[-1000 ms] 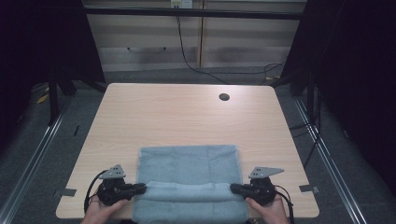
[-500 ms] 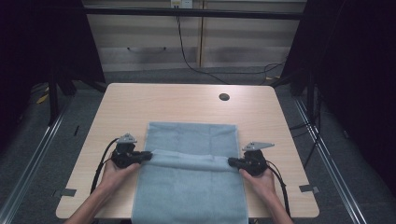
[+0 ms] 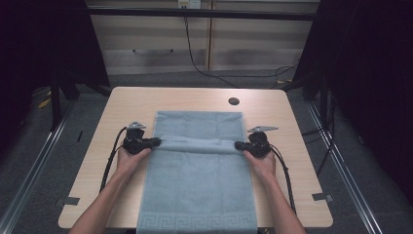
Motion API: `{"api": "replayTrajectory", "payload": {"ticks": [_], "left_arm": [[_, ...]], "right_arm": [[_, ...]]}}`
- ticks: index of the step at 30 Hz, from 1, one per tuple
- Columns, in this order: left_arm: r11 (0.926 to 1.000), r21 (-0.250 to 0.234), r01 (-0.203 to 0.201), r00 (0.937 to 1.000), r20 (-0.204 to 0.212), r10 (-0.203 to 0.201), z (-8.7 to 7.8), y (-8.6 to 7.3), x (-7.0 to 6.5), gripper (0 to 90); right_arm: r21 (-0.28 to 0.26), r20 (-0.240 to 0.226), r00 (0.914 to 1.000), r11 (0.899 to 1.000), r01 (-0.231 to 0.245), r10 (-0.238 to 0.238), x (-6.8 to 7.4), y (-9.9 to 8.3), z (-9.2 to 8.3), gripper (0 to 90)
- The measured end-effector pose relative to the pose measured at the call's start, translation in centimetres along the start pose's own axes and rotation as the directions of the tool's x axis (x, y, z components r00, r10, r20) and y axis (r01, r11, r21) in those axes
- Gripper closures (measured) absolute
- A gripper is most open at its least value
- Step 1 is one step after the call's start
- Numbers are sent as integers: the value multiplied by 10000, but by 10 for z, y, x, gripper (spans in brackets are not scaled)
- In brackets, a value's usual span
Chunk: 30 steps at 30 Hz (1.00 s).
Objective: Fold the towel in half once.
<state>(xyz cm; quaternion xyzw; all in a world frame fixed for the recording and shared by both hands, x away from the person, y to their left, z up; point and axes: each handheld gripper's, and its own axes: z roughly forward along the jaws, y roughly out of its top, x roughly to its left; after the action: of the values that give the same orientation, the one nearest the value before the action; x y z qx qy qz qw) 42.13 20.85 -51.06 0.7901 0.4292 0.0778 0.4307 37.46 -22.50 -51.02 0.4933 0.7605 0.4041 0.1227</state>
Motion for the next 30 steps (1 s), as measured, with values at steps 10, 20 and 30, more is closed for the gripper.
{"api": "replayTrajectory", "payload": {"ticks": [10, 20, 30], "left_arm": [[9994, -269, 202, 9998, -85, -204, -3, 3, 0, 827], [9791, -2023, -222, 9981, 519, 334, -63, 40, -23, 828], [9343, -3337, -1256, 9833, 833, 1619, -135, 65, -60, 828]], "right_arm": [[175, 589, 9981, 9997, 195, -205, 0, 16, 7, 875], [-2226, -52, 9992, 9742, 380, -402, 9, 56, -60, 874], [-3795, -443, 9931, 9214, 836, -1083, 32, 83, -130, 874]]}}
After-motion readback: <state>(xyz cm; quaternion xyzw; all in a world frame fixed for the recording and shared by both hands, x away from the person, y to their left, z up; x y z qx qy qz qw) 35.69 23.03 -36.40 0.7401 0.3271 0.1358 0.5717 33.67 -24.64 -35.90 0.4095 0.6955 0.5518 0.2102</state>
